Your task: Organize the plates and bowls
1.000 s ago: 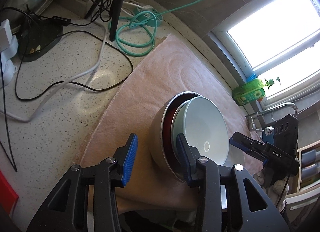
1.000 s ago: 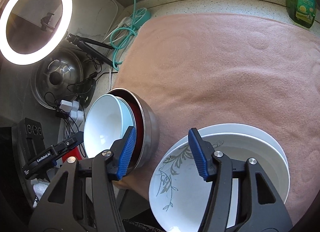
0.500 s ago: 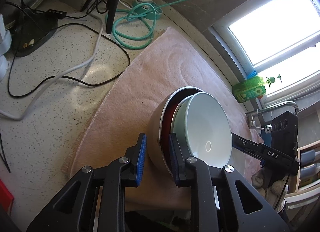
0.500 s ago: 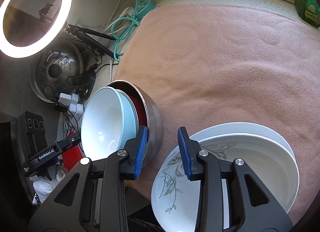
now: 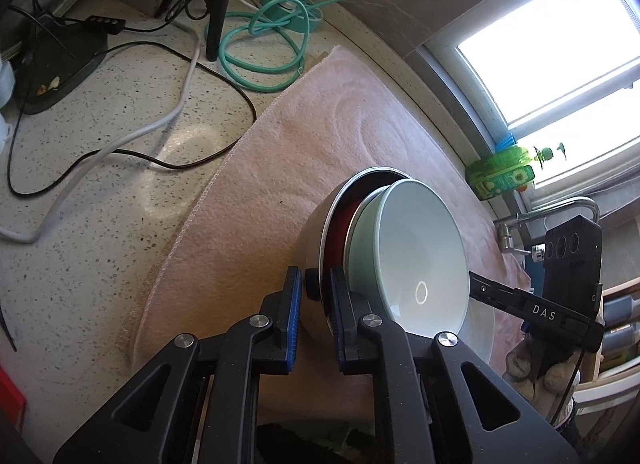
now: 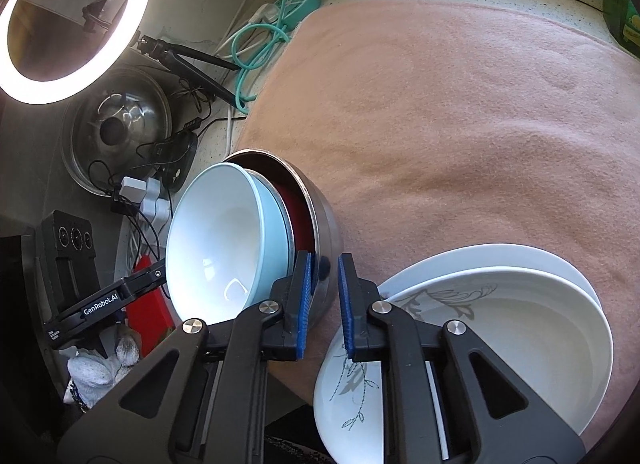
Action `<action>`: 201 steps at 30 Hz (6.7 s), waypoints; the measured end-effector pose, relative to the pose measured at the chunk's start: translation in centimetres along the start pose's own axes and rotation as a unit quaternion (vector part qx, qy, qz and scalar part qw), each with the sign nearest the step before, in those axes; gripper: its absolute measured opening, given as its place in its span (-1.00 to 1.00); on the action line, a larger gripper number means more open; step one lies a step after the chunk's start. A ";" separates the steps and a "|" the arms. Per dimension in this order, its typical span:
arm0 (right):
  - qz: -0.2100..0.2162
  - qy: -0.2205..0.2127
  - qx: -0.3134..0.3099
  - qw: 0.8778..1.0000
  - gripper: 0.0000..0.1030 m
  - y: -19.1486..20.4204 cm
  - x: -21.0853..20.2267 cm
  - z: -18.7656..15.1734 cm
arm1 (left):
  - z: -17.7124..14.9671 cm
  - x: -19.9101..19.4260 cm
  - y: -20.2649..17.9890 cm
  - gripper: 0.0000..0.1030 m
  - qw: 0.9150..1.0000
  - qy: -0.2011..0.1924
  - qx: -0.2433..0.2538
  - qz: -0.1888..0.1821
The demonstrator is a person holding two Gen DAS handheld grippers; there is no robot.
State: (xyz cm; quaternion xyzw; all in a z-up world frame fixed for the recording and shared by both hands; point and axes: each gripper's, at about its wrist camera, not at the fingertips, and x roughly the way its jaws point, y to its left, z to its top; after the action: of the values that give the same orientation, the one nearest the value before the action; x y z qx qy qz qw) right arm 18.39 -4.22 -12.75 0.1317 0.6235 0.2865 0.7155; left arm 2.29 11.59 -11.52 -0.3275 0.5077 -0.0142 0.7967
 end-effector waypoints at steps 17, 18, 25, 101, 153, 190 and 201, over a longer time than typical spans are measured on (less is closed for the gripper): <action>-0.020 -0.010 -0.018 1.000 -0.79 1.5 -0.5 -0.5 | -0.2 -0.3 -0.8 -0.83 0.999 -0.004 0.028 0.020; -0.021 -0.011 -0.020 1.000 -0.79 1.6 -0.7 -0.5 | -0.3 -0.5 -0.9 -0.83 0.999 -0.006 0.030 0.020; -0.014 -0.026 -0.018 0.999 -0.79 2.0 -2.7 -0.8 | -0.4 -2.0 -1.8 -0.83 0.999 -0.018 0.034 0.013; -0.072 -0.092 0.098 0.988 -0.74 -8.8 -13.9 -11.2 | -5.3 3.5 -14.9 -0.81 0.977 0.086 0.192 -0.037; -0.183 -0.228 0.044 0.955 0.74 -3.3 -22.5 -18.1 | -10.9 -5.7 -18.5 0.45 0.942 -0.074 0.321 0.067; -0.183 -0.220 0.048 0.957 0.74 -3.5 -21.6 -17.9 | -10.6 -5.2 -18.9 0.46 0.941 -0.073 0.319 0.084; -0.184 -0.218 0.050 0.957 0.74 -3.4 -21.4 -17.9 | -10.6 -5.3 -19.0 0.46 0.940 -0.072 0.322 0.083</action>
State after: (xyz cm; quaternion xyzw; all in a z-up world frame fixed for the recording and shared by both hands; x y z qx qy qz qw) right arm 0.71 -22.30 -0.46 0.1099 0.4791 0.0828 0.8669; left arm -3.04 -6.81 0.07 -0.0104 0.4423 -0.0868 0.8926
